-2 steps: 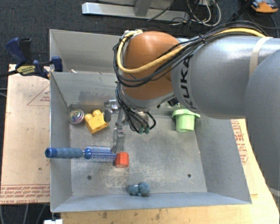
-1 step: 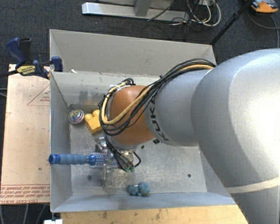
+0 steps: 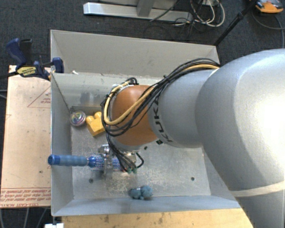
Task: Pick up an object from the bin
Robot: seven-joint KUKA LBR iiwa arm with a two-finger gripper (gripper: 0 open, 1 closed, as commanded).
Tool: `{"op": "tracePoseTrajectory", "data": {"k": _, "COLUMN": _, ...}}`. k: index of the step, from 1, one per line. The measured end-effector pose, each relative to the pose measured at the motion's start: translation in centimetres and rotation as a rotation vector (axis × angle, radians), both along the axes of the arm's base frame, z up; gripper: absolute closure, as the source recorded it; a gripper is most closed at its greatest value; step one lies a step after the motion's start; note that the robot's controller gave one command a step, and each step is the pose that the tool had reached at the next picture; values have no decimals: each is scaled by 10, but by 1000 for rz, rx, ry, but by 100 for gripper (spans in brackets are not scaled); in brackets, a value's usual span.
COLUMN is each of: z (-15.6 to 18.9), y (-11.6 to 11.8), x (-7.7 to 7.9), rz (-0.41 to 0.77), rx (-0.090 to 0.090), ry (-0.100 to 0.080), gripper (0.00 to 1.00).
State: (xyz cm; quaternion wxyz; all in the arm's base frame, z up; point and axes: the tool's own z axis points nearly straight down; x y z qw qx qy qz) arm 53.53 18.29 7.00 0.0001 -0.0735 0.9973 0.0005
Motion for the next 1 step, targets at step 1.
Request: {"op": "tracePoseTrajectory", "data": {"k": 1, "z": 145, "y": -12, "x": -2, "rz": -53, "rx": 2, "ry": -8, "gripper": 100}}
